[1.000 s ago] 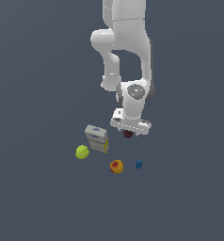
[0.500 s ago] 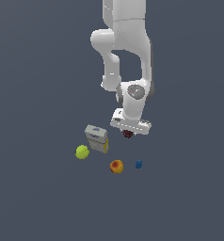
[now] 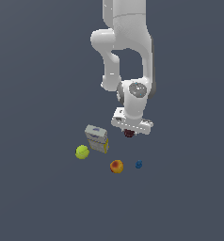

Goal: Pick up a designated object from a clutter of objects.

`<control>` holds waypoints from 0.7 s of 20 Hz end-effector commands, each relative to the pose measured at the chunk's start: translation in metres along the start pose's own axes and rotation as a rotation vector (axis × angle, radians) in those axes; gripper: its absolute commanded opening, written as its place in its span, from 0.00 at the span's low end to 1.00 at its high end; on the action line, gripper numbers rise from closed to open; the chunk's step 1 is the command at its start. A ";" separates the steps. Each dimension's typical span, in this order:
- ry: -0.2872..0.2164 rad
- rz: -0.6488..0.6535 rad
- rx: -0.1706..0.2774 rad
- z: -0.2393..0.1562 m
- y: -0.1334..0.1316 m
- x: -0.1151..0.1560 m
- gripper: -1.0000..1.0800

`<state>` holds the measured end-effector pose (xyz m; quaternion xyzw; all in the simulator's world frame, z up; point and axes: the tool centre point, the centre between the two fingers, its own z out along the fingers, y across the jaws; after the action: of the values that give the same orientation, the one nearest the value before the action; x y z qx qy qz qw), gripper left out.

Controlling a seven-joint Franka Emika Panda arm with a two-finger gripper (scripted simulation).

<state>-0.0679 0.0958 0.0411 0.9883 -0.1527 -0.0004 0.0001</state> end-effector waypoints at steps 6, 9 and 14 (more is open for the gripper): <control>0.001 0.000 0.001 -0.036 -0.015 0.011 0.00; 0.001 0.000 0.001 -0.058 -0.024 0.018 0.00; 0.001 0.000 0.001 -0.100 -0.042 0.031 0.00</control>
<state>-0.0311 0.1221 0.1278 0.9883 -0.1525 0.0000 -0.0002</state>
